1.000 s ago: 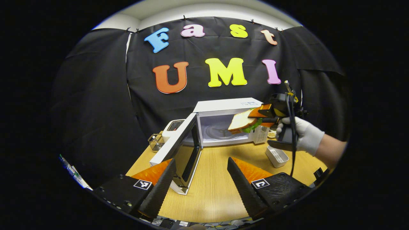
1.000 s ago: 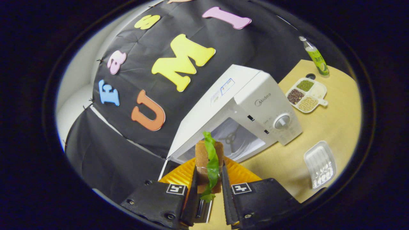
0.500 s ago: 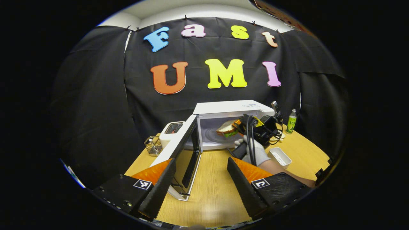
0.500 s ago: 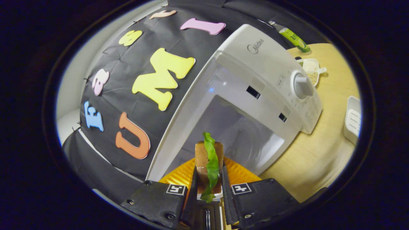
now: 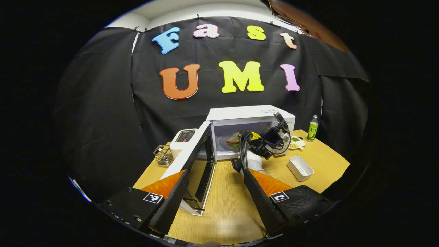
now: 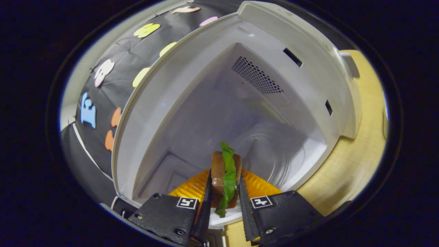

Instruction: Open the microwave oven with the left hand, put the food in, and close the microwave oven.

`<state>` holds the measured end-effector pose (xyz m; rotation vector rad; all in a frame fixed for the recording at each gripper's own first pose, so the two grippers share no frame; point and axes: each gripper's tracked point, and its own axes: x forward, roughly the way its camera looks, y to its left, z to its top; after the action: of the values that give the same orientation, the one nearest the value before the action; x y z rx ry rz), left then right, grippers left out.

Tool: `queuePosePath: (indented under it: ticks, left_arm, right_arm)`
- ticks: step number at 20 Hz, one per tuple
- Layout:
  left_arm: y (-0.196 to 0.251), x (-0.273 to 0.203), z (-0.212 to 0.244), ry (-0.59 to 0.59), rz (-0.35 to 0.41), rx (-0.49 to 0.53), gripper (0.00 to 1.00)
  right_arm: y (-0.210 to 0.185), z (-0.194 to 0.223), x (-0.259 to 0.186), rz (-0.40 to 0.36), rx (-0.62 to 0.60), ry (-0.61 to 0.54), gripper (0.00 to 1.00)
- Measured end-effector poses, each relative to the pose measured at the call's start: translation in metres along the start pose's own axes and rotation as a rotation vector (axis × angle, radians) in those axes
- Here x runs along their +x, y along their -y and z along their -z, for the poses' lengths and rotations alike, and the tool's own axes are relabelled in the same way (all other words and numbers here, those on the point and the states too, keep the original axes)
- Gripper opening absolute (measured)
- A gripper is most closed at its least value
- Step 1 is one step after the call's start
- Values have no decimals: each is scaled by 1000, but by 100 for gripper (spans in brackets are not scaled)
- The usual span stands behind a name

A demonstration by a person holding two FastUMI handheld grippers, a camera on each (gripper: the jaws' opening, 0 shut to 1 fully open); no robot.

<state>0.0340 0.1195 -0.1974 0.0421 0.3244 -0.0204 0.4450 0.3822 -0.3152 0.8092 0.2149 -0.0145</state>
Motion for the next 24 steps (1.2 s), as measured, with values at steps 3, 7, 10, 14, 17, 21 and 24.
queuePosePath:
  ticks: [3,7,10,14,17,21,24]
  left_arm:
    - [2,-2,1,3,-9,4,97]
    - [4,-8,1,11,-17,14,97]
    - [5,-11,1,15,-20,7,97]
    - [8,-15,0,23,-19,-1,97]
    - [12,-16,1,24,-9,-6,97]
    - [11,-18,-1,36,-11,-4,97]
    - [8,-22,-8,51,-19,1,98]
  right_arm:
    - [8,1,1,34,-143,-7,47]
    - [16,-1,-9,62,-358,-25,89]
    - [20,-1,-17,64,-548,-17,100]
    - [30,1,-21,75,-692,-50,92]
    - [28,-14,-14,75,-715,-7,100]
    - [12,-20,-16,24,-772,19,100]
    - [-1,-21,-34,-27,-785,25,92]
